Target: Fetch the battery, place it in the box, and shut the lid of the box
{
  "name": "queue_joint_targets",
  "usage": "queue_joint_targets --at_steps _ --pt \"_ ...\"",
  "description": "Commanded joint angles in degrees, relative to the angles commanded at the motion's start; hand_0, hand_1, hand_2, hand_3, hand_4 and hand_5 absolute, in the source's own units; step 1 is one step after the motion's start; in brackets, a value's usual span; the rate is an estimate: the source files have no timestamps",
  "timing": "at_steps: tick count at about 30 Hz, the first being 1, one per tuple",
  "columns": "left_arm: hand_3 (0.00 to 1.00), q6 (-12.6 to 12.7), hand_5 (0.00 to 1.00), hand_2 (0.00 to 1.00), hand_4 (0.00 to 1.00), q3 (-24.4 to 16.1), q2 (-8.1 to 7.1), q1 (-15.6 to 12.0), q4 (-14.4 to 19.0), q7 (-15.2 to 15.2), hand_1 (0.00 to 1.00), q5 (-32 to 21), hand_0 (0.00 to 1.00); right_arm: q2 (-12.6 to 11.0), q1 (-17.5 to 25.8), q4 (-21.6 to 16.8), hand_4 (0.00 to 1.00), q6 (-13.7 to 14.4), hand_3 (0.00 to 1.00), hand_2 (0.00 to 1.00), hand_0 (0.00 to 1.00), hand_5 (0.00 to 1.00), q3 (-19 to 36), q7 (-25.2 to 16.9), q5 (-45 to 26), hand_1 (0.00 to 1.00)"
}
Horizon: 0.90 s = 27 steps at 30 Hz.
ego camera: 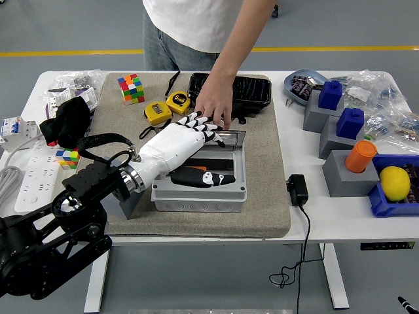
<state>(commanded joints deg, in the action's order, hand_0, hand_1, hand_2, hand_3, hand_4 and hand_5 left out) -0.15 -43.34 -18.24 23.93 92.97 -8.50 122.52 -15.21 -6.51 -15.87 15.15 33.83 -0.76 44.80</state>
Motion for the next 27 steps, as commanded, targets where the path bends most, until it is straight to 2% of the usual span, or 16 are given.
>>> queue_joint_targets --at_steps 4,8,14,21,27 --pt "0.719 -0.1 0.998 0.861 0.998 1.0 0.12 -1.3 -0.9 0.0 0.998 0.0 0.998 0.0 0.0 0.0 0.998 0.0 0.766 0.75 0.81 0.998 0.0 0.0 0.0 0.775" --pt "0.714 1.5 0.998 0.843 0.998 1.4 -0.25 -2.1 0.7 1.1 0.998 -0.4 0.998 -0.1 0.2 0.1 0.998 0.0 0.766 0.75 0.809 0.998 -0.3 -0.1 -0.2 0.775" --pt "0.714 1.1 0.998 0.839 0.998 0.8 -0.3 -2.3 3.6 0.7 0.998 -0.3 0.998 -0.1 0.2 0.0 0.998 0.0 0.766 0.75 0.808 0.998 -0.2 -0.1 0.0 0.775" --pt "0.712 0.2 0.998 0.836 0.998 3.4 -0.76 -3.0 3.8 0.5 0.99 -1.4 0.998 -0.1 0.3 0.1 0.998 0.0 0.766 0.75 0.806 0.998 -0.2 -0.1 0.1 0.775" --pt "0.712 1.3 0.998 0.82 0.998 5.0 -1.2 -2.9 5.4 1.5 0.975 -1.8 0.998 -0.1 0.3 0.0 0.998 0.0 0.766 0.749 0.808 0.998 -0.1 -0.1 0.1 0.774"
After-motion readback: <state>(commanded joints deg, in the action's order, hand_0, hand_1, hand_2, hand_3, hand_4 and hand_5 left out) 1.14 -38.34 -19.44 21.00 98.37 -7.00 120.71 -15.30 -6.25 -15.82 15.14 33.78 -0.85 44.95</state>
